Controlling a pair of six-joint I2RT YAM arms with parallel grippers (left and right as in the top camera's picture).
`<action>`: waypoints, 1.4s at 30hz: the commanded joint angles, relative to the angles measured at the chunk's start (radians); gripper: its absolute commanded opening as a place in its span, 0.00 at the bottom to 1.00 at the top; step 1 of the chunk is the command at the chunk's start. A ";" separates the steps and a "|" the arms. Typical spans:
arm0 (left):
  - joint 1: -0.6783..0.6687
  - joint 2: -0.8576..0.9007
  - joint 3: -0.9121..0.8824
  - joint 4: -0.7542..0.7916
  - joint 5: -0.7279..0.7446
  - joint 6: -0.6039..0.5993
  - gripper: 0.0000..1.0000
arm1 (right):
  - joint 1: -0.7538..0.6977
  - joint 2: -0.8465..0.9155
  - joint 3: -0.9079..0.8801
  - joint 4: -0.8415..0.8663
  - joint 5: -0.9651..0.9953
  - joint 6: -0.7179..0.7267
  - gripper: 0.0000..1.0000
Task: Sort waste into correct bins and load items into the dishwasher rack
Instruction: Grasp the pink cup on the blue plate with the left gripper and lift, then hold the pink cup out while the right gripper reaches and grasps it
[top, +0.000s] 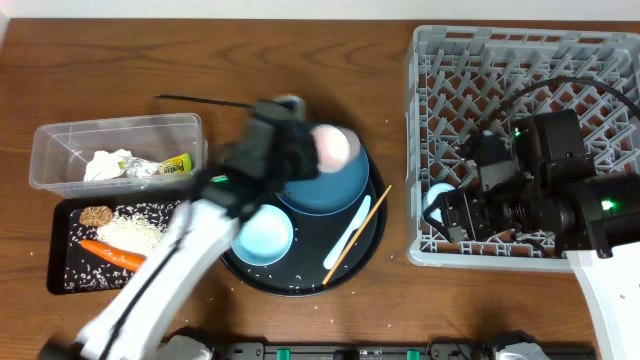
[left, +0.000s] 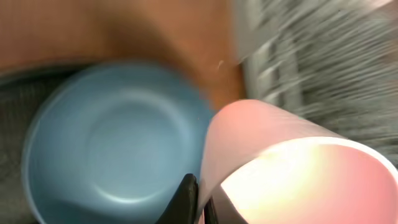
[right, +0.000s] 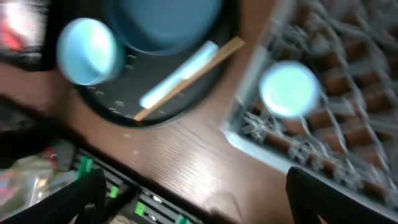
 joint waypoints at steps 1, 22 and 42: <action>0.162 -0.102 0.006 0.002 0.383 0.043 0.06 | -0.016 -0.005 -0.005 0.036 -0.206 -0.108 0.86; 0.285 -0.026 0.006 0.276 1.254 0.043 0.06 | -0.034 0.084 -0.005 0.296 -0.916 -0.492 0.86; 0.235 -0.026 0.006 0.335 1.254 -0.015 0.07 | 0.010 0.221 -0.005 0.397 -1.069 -0.652 0.85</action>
